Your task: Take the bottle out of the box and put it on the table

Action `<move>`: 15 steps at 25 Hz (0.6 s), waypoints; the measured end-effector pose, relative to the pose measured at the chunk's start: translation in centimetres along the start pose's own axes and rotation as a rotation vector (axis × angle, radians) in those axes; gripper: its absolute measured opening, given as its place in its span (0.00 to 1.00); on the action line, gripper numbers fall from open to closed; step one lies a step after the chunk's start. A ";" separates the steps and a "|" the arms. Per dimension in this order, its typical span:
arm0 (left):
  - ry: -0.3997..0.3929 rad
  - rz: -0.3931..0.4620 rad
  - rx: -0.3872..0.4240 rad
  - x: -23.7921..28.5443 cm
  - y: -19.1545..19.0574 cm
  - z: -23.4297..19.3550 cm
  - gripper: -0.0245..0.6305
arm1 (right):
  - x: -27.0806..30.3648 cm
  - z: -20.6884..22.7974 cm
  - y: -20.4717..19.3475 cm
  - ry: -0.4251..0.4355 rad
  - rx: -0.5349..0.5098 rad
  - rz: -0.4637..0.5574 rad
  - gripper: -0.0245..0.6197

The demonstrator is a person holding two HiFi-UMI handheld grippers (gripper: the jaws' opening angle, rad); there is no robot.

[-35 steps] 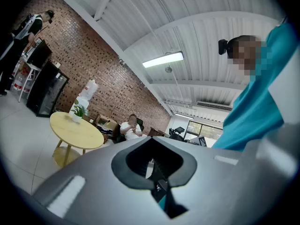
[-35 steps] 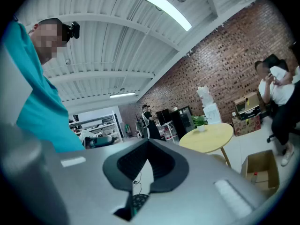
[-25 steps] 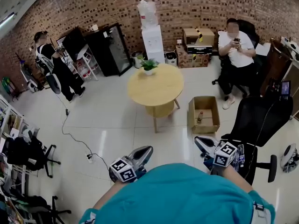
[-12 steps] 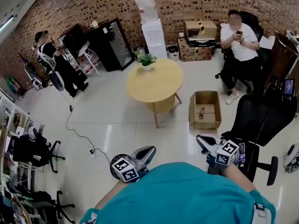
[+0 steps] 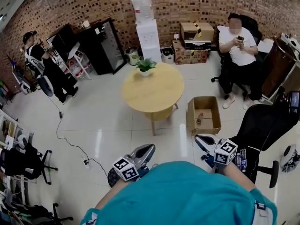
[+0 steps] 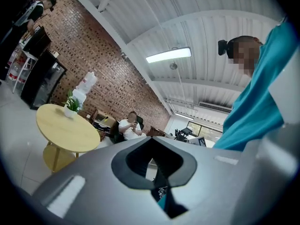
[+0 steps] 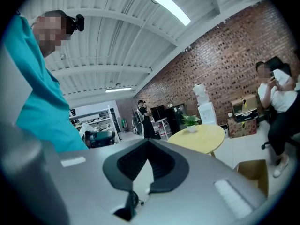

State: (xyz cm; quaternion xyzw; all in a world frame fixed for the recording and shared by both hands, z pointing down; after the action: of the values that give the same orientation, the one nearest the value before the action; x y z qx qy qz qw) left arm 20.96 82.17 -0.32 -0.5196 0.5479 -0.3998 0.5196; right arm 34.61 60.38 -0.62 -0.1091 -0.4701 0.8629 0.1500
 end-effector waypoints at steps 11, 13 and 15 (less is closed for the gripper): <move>-0.112 -0.009 -0.031 -5.2 8.0 -23.1 0.04 | 22.4 1.1 5.0 -0.115 0.023 -0.004 0.04; -0.113 -0.012 -0.035 -4.8 8.0 -25.5 0.04 | 24.4 2.7 5.4 -0.120 0.028 -0.019 0.04; -0.105 -0.014 -0.042 -3.9 8.0 -27.3 0.04 | 25.6 4.6 5.9 -0.125 0.031 -0.032 0.04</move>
State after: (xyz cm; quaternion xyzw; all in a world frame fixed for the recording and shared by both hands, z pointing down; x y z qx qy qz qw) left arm -7.43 84.36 -3.71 -0.5544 0.5247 -0.3638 0.5338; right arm 8.29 63.02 -4.31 -0.0451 -0.4667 0.8728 0.1359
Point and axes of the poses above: the fingertips, and each gripper's own axes: x forward along the fingers, z to its right, y out of its top, the point moved 4 cm from there along -x, backward along the fingers, and after that the axes turned 15 degrees about x, right-handed, at the moved point
